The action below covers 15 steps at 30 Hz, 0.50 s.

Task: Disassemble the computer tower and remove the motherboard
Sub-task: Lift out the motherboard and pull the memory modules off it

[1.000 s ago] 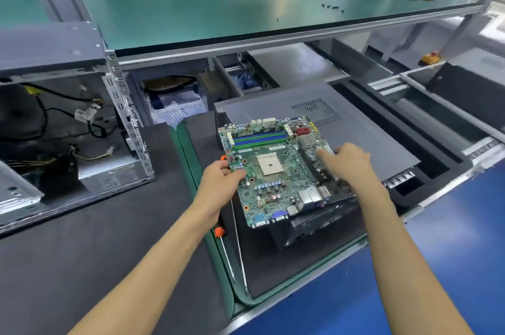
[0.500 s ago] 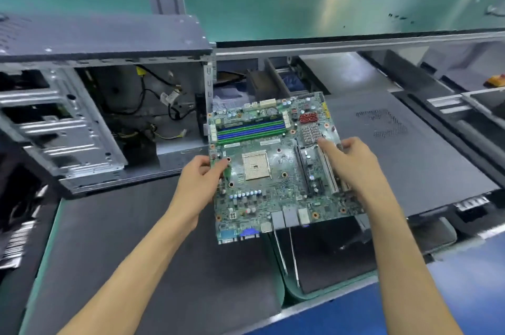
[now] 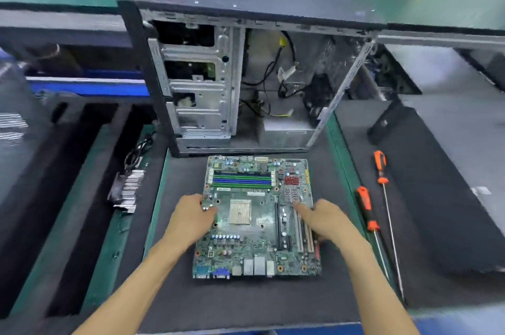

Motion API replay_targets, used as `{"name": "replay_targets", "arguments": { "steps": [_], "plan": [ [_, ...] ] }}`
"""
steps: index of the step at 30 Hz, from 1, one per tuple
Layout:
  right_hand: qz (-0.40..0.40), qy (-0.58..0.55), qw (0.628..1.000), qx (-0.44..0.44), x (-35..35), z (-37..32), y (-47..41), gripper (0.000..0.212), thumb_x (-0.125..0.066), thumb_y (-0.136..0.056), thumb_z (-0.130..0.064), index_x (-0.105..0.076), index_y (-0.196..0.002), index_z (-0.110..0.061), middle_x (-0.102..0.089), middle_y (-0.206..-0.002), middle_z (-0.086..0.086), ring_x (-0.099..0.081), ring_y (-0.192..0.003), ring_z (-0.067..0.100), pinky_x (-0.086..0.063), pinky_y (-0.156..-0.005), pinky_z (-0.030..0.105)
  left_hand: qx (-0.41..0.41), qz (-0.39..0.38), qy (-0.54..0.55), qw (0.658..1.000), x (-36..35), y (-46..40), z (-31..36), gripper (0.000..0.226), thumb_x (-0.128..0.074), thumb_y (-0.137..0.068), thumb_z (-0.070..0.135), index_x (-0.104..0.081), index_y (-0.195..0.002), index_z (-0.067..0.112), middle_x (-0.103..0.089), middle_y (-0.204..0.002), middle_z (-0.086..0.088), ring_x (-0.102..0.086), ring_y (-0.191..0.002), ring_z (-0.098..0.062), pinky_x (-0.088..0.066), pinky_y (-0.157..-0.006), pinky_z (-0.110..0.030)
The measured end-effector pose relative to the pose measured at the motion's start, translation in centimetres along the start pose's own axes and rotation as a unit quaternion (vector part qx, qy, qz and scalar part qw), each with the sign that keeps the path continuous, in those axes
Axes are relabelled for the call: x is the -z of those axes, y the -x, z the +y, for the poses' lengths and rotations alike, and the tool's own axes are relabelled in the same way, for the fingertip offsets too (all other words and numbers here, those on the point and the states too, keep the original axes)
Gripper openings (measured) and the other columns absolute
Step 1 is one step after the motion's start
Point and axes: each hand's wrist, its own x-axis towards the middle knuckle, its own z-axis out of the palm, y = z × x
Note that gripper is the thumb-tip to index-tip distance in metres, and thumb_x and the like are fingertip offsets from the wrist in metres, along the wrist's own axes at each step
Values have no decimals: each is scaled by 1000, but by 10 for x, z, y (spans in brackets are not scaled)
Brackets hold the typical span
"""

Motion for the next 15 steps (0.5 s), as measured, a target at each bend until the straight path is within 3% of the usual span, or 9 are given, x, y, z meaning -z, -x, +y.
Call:
{"name": "replay_targets", "arguments": {
  "steps": [4, 6, 8, 11, 15],
  "plan": [
    [46, 17, 999, -13, -28, -4, -6, 72, -45, -97, -65, -51, -125, 1, -59, -127, 18, -60, -114, 35, -48, -88, 39, 17, 3, -59, 998, -7, -1, -21, 27, -63, -92, 30, -59, -81, 6, -51, -68, -2, -49, -58, -16, -52, -65, -35],
    [83, 3, 997, -10, -36, -4, -3, 69, -49, -97, -62, -47, -125, 1, -58, -125, 18, -61, -111, 35, -46, -81, 38, 2, 14, -103, 995, -10, 4, -21, 26, -63, -92, 33, -64, -100, 8, -54, -88, -3, -56, -76, -19, -54, -73, -40],
    [144, 4, 989, 9, -42, -4, 4, 62, -54, -96, -60, -42, -120, -4, -58, -119, 14, -62, -107, 35, -44, -76, 39, -12, 59, -145, 988, -11, 8, -19, 38, -62, -91, 36, -58, -124, 16, -49, -109, -2, -57, -92, -21, -52, -70, -35],
    [228, 85, 969, 42, -44, -4, 14, 49, -58, -94, -57, -48, -117, -14, -57, -114, 4, -57, -112, 30, -45, -86, 43, -108, 129, -125, 978, -15, 13, -12, 39, -62, -92, 32, -54, -129, 21, -44, -111, 3, -50, -97, -15, -46, -63, -29],
    [220, -35, 945, 238, -55, -19, 19, 15, -67, -93, -41, -64, -85, -28, -55, -93, -11, -49, -101, 17, -44, -89, 39, -256, 70, -90, 960, -33, 16, -5, 36, -67, -90, 29, -60, -125, 24, -49, -109, 11, -48, -101, -9, -46, -85, -26]
  ]
}}
